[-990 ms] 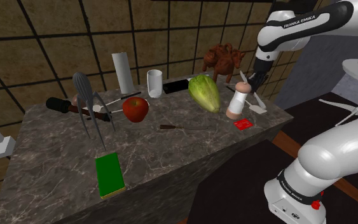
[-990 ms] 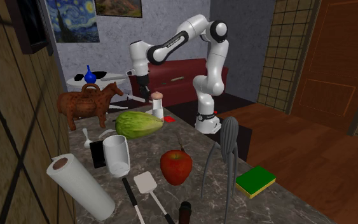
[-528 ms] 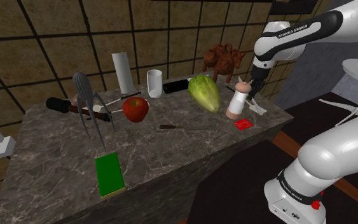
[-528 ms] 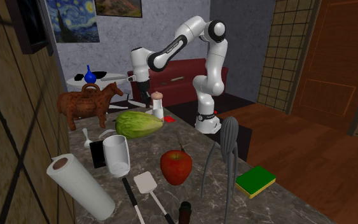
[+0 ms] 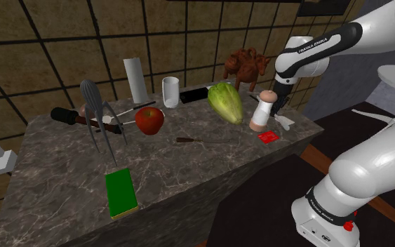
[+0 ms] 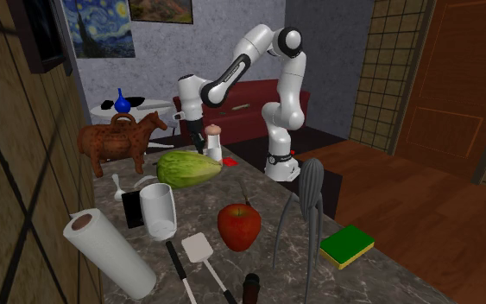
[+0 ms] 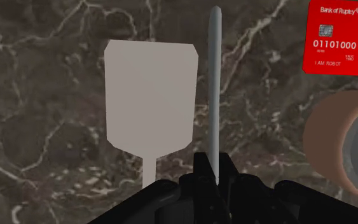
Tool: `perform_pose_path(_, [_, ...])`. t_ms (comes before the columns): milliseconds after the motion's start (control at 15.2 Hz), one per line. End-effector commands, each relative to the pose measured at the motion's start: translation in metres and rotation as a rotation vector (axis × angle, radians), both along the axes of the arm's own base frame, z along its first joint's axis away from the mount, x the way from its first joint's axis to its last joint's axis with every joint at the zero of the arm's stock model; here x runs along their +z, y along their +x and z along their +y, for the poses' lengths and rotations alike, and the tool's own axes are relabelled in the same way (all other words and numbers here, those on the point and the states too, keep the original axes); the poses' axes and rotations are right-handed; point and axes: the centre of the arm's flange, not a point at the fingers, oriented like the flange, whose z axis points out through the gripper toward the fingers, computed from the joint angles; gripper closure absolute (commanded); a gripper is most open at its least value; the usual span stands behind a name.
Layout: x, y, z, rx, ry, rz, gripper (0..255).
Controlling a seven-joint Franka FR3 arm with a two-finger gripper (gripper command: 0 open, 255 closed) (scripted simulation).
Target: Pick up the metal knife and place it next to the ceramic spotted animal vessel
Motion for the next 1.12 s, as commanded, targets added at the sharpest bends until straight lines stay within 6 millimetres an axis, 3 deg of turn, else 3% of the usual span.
perform_pose_path(0, [-0.004, -0.002, 0.000, 0.000, 0.001, 0.001, 255])
perform_pose_path(330, [-0.004, -0.002, 0.000, 0.000, 0.001, 0.001, 255])
perform_pose_path(396, [-0.004, -0.002, 0.000, 0.000, 0.001, 0.001, 0])
perform_pose_path(726, [-0.004, -0.001, 0.000, 0.000, 0.001, 0.001, 0])
perform_pose_path(990, [0.046, 0.002, -0.003, 0.000, 0.001, 0.001, 0])
perform_pose_path(1056, [0.046, 0.002, -0.003, 0.000, 0.001, 0.001, 0])
